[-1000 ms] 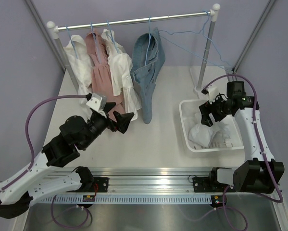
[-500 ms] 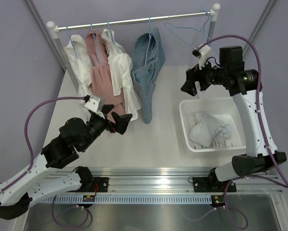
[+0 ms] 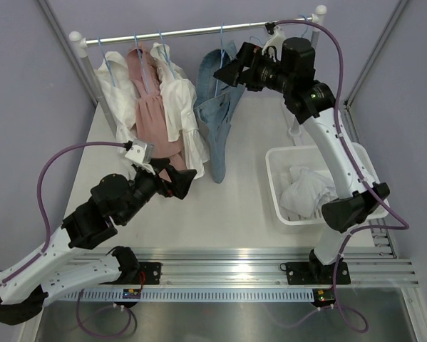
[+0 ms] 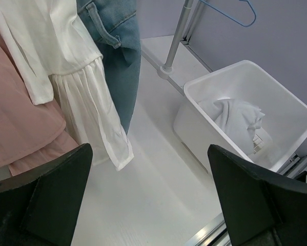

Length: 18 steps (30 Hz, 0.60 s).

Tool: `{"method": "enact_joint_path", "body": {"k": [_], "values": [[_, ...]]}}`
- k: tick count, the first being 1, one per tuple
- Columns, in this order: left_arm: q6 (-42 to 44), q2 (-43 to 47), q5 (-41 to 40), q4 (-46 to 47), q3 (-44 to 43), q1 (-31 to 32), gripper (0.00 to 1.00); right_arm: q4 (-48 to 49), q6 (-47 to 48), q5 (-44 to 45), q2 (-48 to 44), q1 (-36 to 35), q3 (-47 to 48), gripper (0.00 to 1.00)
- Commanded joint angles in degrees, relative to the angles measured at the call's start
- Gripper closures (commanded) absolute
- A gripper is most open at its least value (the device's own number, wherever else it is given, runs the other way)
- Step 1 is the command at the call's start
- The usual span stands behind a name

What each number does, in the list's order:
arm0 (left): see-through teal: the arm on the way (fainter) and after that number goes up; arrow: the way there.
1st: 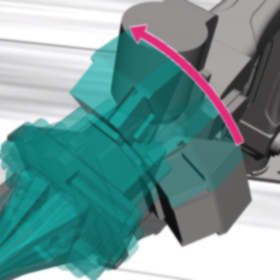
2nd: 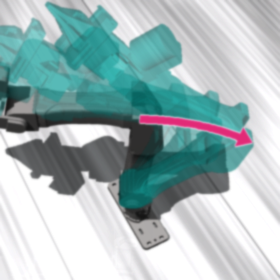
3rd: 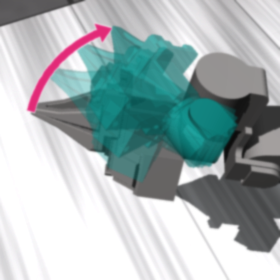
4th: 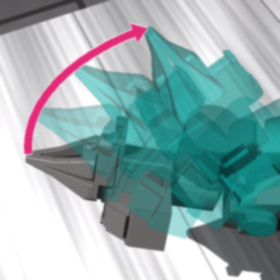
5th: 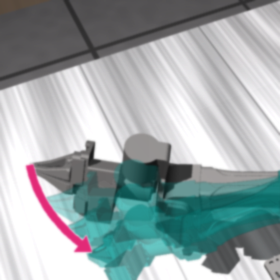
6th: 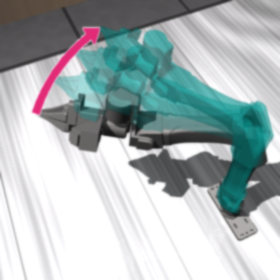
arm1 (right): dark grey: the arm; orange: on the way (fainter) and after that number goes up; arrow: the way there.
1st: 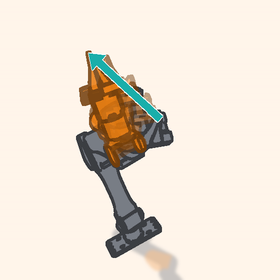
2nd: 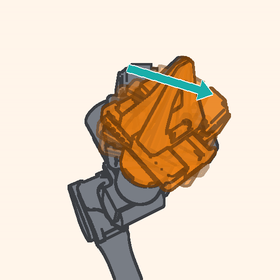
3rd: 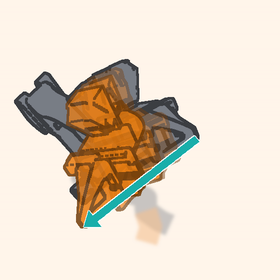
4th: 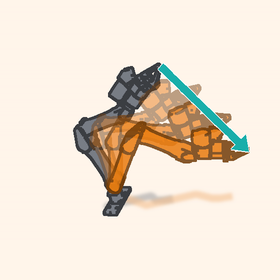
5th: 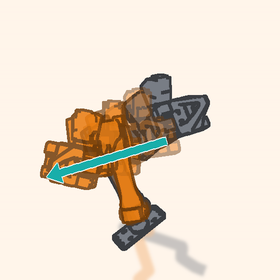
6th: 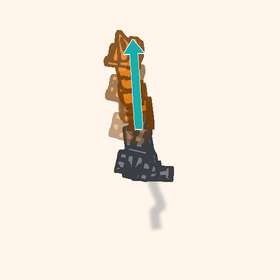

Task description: Remove the skirt from the hanger

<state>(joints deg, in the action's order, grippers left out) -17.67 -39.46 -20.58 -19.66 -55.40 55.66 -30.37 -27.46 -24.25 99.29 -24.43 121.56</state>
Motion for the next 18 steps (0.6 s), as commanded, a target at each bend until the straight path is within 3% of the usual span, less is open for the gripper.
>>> {"method": "enact_joint_path", "body": {"k": [1, 10, 18], "values": [[-2.5, 0.4, -2.0, 0.5, -0.5, -0.1, 0.01, 6.6, -10.4, 3.2, 4.5, -0.8, 5.1, 0.05], [-4.2, 1.8, -3.1, -1.2, -0.1, -0.1, 0.01, 9.4, -15.4, 5.7, 11.4, -2.6, 9.7, 0.19], [-5.4, 2.4, -3.5, -2.0, -0.1, -0.1, 0.01, 11.4, -20.0, 6.6, 14.8, -2.8, 10.5, 0.43]]}}
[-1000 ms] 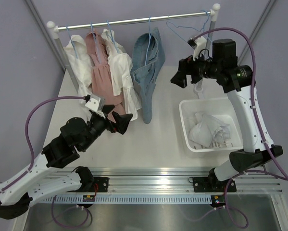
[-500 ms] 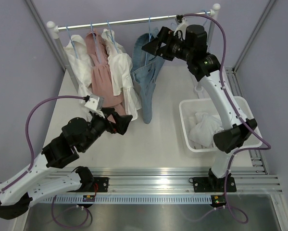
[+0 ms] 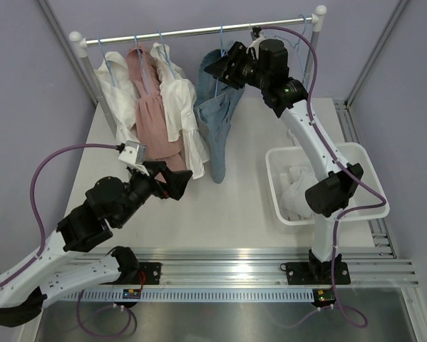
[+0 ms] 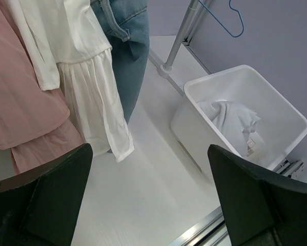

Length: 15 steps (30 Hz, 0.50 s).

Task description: Remove the skirt from the hanger

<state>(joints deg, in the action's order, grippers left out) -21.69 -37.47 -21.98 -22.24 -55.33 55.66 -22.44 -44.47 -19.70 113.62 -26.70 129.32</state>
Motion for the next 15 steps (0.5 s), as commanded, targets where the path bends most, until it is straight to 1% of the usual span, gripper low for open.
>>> {"method": "enact_joint_path", "body": {"k": [1, 4, 5, 7, 8, 11, 12, 14, 15], "values": [[-1.5, 0.4, -2.1, 0.6, -0.1, -0.1, 0.01, 3.2, -3.3, 2.3, 0.7, -0.5, 2.8, 0.47], [-1.5, 0.4, -2.2, 0.6, 0.0, -0.1, 0.01, 3.4, -3.9, 3.1, 1.2, -0.5, 3.0, 0.55], [-1.6, 0.3, -2.2, 0.7, -0.1, -0.1, 0.01, 3.6, -4.0, 3.0, 1.3, -0.5, 3.1, 0.6], [-1.4, -0.1, -2.2, 0.6, -0.5, -0.1, 0.01, 4.2, -4.7, 3.0, 1.6, -0.5, 3.1, 0.66], [-1.2, -0.2, -2.1, 0.7, -0.6, -0.1, 0.01, 4.3, -4.8, 2.9, 1.8, -0.5, 3.2, 0.71], [-1.2, -0.4, -2.1, 0.6, -0.7, -0.1, 0.01, 4.6, -5.5, 2.6, 1.8, -0.5, 3.0, 0.76], [-1.2, -0.4, -2.2, 0.5, -0.7, -0.1, 0.01, 4.6, -5.6, 2.4, 1.8, -0.5, 3.0, 0.82], [-1.2, -0.4, -2.2, 0.5, -0.7, -0.1, 0.01, 5.2, -6.2, 1.4, 1.7, -0.2, 2.7, 0.87], [-1.2, -0.3, -2.2, 0.5, -0.7, -0.1, 0.01, 5.6, -6.5, 1.1, 1.6, 0.2, 2.7, 0.92]]}}
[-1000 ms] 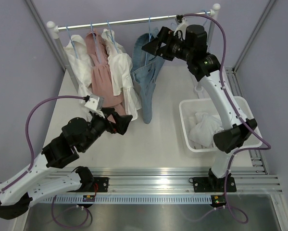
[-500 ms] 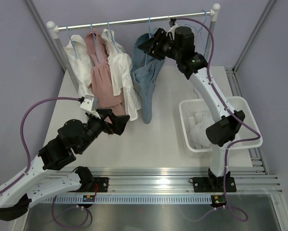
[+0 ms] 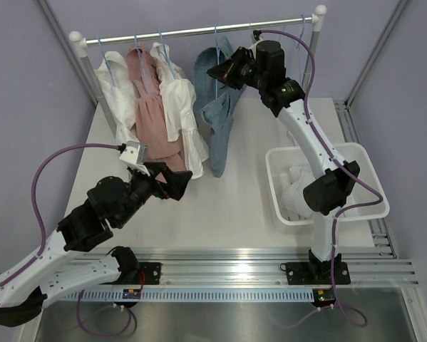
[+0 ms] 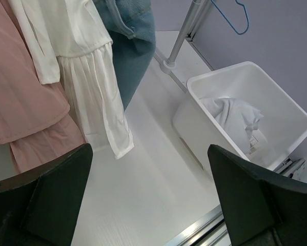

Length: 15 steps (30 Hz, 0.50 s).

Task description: Remove the skirt from the hanger

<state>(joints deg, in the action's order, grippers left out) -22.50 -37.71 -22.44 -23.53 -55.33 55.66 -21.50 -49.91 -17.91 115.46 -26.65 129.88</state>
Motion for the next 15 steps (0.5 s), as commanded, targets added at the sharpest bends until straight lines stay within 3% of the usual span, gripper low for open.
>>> {"method": "enact_joint_path", "body": {"k": [1, 3, 9, 15], "values": [[-0.4, -0.1, -1.8, 1.8, -0.6, -0.1, 0.01, 5.0, -1.2, -0.9, -0.4, 0.5, 2.1, 0.94], [-0.2, -0.2, -1.8, 1.9, -0.6, -0.1, 0.01, 6.2, -1.0, -3.0, -0.8, 1.2, 2.3, 1.0], [1.6, -0.5, -1.6, 2.3, -1.2, 0.0, 0.01, 9.9, 0.0, -8.4, -2.9, 4.3, 2.9, 1.0], [4.5, -1.8, -0.9, 3.3, -2.4, 0.0, 0.01, 16.5, -1.5, -20.8, -6.7, 9.0, -2.5, 1.0]]}}
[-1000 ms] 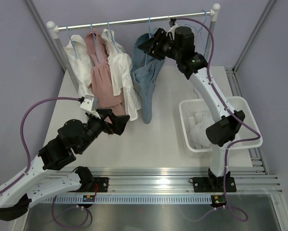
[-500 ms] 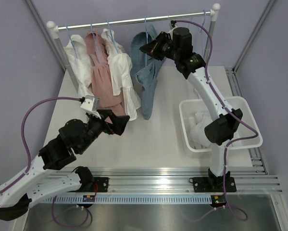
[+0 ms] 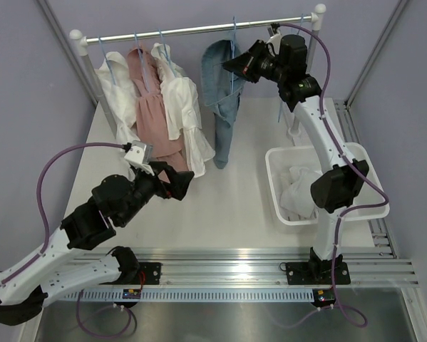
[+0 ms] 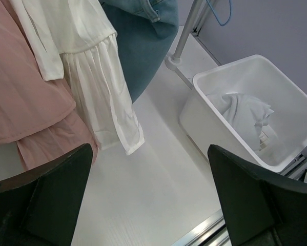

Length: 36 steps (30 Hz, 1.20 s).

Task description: Remove the skirt from the hanger

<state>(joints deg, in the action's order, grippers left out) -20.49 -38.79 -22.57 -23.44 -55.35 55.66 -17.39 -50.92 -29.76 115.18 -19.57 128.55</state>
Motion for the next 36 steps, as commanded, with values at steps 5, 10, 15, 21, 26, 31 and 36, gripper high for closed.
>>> {"method": "enact_joint_path", "body": {"k": [5, 10, 15, 21, 26, 31, 36], "values": [[5.4, -3.0, -0.7, 3.8, -4.7, -0.1, 0.01, 19.8, -1.5, -19.1, -10.0, 3.8, -9.6, 1.0], [10.5, -6.8, -0.5, 4.3, -9.2, -0.1, 0.01, 20.7, 1.4, -26.1, -15.5, 4.0, -19.4, 1.0], [14.9, -12.5, -1.4, 4.9, -14.8, -0.2, 0.01, 19.9, 7.9, -30.8, -22.5, 4.0, -28.0, 1.0], [17.3, -20.3, -5.0, 6.5, -20.2, -0.4, 0.01, 9.8, 20.4, -31.7, -29.9, 4.0, -35.0, 1.0], [17.0, -24.1, -1.5, 6.9, -22.4, -3.1, 0.01, 10.7, 17.8, -31.0, -26.9, 4.9, -32.6, 1.0], [16.2, -23.9, -1.0, 5.6, -23.0, -4.2, 0.01, 14.8, 13.0, -31.2, -23.4, 5.0, -28.2, 1.0], [14.6, -21.7, -1.2, 6.1, -21.1, -5.3, 0.01, 13.9, 11.5, -30.5, -18.9, 5.1, -22.5, 1.0]]}}
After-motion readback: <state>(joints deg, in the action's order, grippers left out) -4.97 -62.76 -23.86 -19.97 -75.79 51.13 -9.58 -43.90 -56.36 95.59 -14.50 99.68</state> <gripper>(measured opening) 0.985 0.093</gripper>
